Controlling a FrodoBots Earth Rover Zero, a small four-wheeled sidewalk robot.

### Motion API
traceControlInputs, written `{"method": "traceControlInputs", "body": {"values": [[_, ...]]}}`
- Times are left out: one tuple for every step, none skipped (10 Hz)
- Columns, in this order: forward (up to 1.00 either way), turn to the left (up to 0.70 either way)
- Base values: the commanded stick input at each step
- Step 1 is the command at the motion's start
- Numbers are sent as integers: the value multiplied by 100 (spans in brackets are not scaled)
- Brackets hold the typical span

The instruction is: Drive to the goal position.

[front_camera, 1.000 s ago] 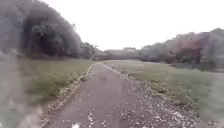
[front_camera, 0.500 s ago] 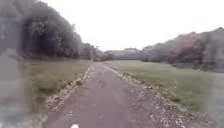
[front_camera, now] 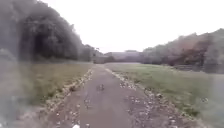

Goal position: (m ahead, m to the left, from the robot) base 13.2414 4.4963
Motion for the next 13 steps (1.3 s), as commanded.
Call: {"method": "traceControlInputs", "body": {"values": [[85,0],[85,0],[85,0],[85,0],[85,0],[85,0],[85,0],[85,0],[85,9],[85,23],[85,34],[85,34],[85,0]]}}
